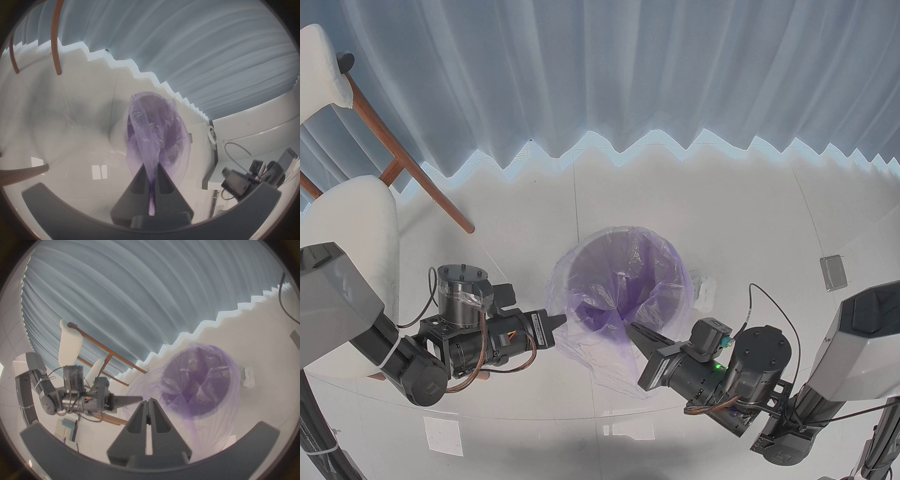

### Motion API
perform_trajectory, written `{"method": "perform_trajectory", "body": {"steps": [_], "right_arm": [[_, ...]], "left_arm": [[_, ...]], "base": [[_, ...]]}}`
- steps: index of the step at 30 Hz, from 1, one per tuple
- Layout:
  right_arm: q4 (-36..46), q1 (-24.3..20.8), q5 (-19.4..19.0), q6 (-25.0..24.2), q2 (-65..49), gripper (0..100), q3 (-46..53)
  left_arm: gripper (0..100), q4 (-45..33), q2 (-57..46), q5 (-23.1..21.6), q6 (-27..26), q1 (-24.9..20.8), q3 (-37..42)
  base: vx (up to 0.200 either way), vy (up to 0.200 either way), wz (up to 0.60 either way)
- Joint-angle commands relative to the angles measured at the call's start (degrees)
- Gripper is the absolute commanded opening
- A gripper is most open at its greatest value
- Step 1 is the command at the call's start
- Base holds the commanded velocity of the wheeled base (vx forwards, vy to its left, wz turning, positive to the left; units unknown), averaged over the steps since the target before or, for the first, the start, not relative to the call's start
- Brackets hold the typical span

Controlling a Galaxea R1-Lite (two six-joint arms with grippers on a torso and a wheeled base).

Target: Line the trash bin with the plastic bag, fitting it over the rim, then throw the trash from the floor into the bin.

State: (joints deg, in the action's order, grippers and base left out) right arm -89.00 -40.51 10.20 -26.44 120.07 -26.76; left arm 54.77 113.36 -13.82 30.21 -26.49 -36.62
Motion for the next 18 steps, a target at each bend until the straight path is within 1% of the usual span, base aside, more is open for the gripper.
{"method": "perform_trajectory", "body": {"steps": [1,2,4,5,7,11,14,16,18], "right_arm": [[-0.91,2.36,-0.54,-0.45,-1.41,0,0.48],[-0.91,3.16,-1.41,-1.95,-1.94,0,0.48],[-0.91,3.24,-1.68,-4.76,-2.12,0,0.65],[-0.91,3.42,-1.68,-5.11,-2.20,0,0.74],[-0.91,4.12,-1.68,-5.02,-3.26,0,0.57],[-0.73,3.77,-1.85,-5.99,-4.93,0,1.27],[-0.82,3.77,-1.85,-6.34,-3.96,0,0.92],[-0.82,3.95,-1.85,-7.13,-2.73,0,0.48],[-0.82,3.68,-1.85,-7.75,-2.64,0,0.48]], "left_arm": [[0,-0.02,0.46,1.34,-1.38,0.04,1.55],[0,0.07,2.66,4.16,-3.84,0.12,2.08],[0,0.86,5.38,6.79,-6.04,0.39,2.08],[0,0.86,6.35,7.76,-6.65,0.56,1.90],[0,0.77,7.40,8.20,-6.83,0.65,1.82],[0,0.77,9.42,8.46,-6.83,0.65,1.64],[0,0.86,11.53,9.96,-7.09,0.65,1.11],[0,0.86,14.26,11.71,-7.18,0.83,-0.82],[0,0.95,15.93,12.42,-7.18,1.27,-1.96]], "base": [[0.000,0.000,0.00],[0.000,0.000,0.00],[0.000,0.000,0.00],[0.000,0.000,0.00],[0.000,0.000,0.00],[0.000,0.000,0.00],[0.000,0.000,0.00],[0.000,0.000,0.00],[0.000,0.000,0.00]]}}
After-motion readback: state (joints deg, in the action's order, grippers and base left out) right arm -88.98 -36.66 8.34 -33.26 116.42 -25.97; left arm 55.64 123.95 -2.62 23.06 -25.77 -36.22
